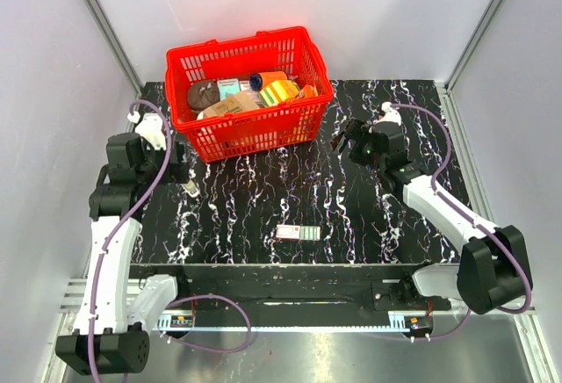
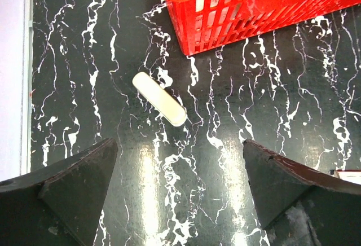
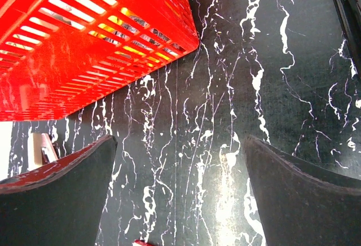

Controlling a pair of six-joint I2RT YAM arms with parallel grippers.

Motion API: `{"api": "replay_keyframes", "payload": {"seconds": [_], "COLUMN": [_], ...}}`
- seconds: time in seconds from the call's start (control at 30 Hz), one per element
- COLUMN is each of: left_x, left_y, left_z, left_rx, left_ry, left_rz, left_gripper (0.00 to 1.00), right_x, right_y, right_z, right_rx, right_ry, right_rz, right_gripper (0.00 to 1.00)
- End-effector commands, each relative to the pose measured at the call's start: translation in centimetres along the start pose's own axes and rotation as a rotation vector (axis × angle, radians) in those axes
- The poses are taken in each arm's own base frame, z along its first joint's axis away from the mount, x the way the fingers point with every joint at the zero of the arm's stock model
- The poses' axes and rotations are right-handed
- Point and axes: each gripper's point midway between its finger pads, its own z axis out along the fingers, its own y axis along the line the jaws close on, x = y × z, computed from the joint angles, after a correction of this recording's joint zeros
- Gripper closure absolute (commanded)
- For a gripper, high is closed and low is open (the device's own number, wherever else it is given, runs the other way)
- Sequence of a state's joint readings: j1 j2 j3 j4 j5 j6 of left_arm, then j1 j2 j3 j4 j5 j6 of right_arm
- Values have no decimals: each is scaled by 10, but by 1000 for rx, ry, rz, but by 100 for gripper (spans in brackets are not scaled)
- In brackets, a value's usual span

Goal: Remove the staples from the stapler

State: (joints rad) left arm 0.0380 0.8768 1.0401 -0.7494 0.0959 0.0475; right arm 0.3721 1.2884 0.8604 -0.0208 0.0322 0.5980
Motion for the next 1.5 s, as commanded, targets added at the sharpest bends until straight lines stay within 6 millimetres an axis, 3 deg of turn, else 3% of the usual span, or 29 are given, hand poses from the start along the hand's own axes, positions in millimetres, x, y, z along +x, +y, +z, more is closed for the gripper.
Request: {"api": "replay_keyframes", "payload": {"seconds": [0.0,0.1,0.2,0.3,0.77,0.93,1.13,1.27,1.47], "left_x": [0,19,31,39,83,99,113,122,133], "left_y": [13,16,18,14,13,16,15,14,8], "left_z": [4,19,36,51,109,120,131,137,142], "left_rx": [-67,-77,-82,-66,-78,-102,-91,-77,-34], "left_ry": [-35,6,51,84,218,264,314,338,377], "left_rz": [15,25,-2,-41,-175,-197,-220,-217,-204], "left_gripper": [1,1,1,1,1,2,17,33,37], "right_x": [-7,1,25,41,54,54,52,49,49], "right_y": [16,35,49,43,47,54,58,61,69], "right_z": [-6,-11,-10,-4,-16,-22,-33,-36,-38], "right_rx": [-67,-112,-123,-74,-109,-125,-148,-161,-174], "right_ry": [-53,-52,-9,17,-13,-39,-67,-83,-96], "right_rz": [-59,-141,-233,-258,-293,-319,-320,-329,-356], "right_gripper": [1,1,0,1,8,11,13,14,14]}}
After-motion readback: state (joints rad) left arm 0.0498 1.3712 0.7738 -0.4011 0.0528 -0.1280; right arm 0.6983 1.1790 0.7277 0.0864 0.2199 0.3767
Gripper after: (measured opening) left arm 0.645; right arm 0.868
